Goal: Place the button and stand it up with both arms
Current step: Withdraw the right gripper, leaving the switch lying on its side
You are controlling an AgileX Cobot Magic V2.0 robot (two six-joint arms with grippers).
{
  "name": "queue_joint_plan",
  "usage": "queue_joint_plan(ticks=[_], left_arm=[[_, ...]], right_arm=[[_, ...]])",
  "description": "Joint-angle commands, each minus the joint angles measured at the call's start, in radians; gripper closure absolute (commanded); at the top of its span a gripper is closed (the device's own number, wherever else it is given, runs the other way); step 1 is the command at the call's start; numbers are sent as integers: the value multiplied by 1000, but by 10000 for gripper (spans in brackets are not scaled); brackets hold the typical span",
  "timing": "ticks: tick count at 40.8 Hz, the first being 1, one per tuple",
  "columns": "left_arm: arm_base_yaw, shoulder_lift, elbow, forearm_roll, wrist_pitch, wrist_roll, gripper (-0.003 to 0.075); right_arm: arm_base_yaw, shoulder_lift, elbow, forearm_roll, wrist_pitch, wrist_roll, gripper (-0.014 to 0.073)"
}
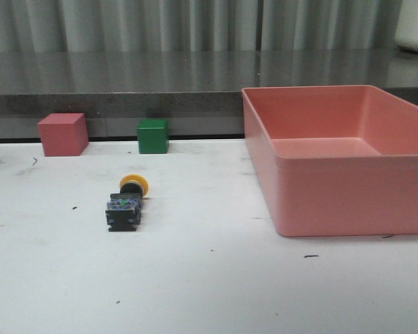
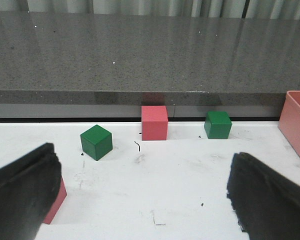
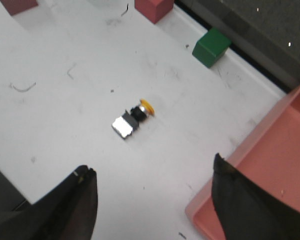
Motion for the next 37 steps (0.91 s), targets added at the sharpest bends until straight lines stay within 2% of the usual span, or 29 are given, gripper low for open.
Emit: queue_joint_plan(ticks=[1,11,18,29,37], left_arm=[[-8,13,-26,-6,-79,-8,70],[-8,13,-26,-6,-79,-8,70],[-8,13,-26,-6,-79,-8,70],[-8,13,-26,-6,-79,-8,70],[-8,13,-26,-6,-79,-8,70]], right_arm=[[-3,-148,128,-1,-99,-12,85],[-3,-440,512,-1,-233,-12,85],[-3,-623,715,-1,-298,-12,85],[-3,-898,965,-1,-367,-12,85],[-3,-1093,1084,-1,-404,-12,85]])
